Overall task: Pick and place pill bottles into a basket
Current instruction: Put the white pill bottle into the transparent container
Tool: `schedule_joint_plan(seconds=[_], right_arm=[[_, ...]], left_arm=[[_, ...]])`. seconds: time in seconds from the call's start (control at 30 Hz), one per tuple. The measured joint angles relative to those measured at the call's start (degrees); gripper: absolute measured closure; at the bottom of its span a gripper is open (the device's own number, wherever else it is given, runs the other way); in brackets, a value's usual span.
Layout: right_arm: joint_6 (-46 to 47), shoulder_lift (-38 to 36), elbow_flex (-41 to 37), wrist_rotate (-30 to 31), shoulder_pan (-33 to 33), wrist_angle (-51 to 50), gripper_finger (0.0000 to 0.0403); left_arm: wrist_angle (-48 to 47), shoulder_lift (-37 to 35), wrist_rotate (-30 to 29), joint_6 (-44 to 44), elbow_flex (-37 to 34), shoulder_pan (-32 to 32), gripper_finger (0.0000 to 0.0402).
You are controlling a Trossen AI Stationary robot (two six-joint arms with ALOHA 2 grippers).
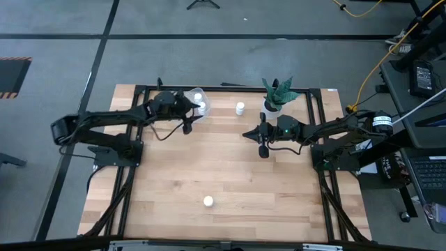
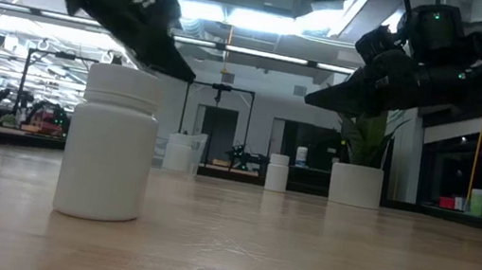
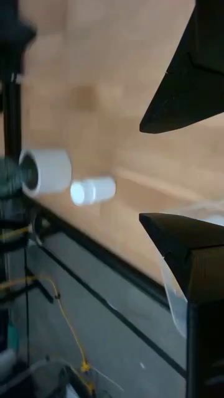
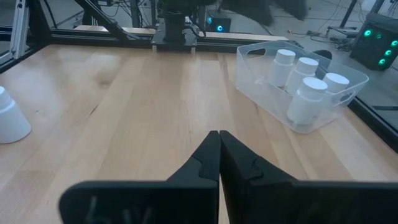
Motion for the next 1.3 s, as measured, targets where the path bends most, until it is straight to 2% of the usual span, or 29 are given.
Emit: schedule_joint_plan(seconds=[0.3,0.5,0.73,0.8,0.93,1.0,1.17,1.3], right_arm=[[0.0,0.0,0.0,0.0,0.0,0.0,0.0398],[0.0,0.0,0.0,0.0,0.0,0.0,0.0398],[0.0,0.0,0.0,0.0,0.0,0.0,0.0398],[-0.1,0.0,0.0,0.0,0.0,0.0,0.0398],[-0.3,0.0,0.0,0.0,0.0,0.7,0.0398],[-0.3,0.0,0.0,0.0,0.0,1.0,0.0398],[-2.6,0.0,0.0,0.0,0.0,2.4,0.0398],[-3.1,0.0,-0.1,0.0,0.0,2.8,0.0398]], left_arm=[[-13.5,-7.4,1.6,1.9,0.0,-8.3,0.0204],[-15.0,-7.6,6.9,0.5,0.0,-13.6,0.0219],[-16.7,-7.6,7.1,8.0,0.0,-19.6,0.0258],[-15.9,-7.6,9.8,8.3,-0.4,-20.7,0.0276],[-12.4,-7.6,20.7,8.4,-3.0,-21.4,0.0320],[-12.0,-7.6,23.8,8.4,-4.1,-21.4,0.0342],[-8.3,-7.6,27.1,8.7,-7.2,-21.4,0.0392],[-6.5,-7.6,28.2,8.6,-8.6,-21.4,0.0398]])
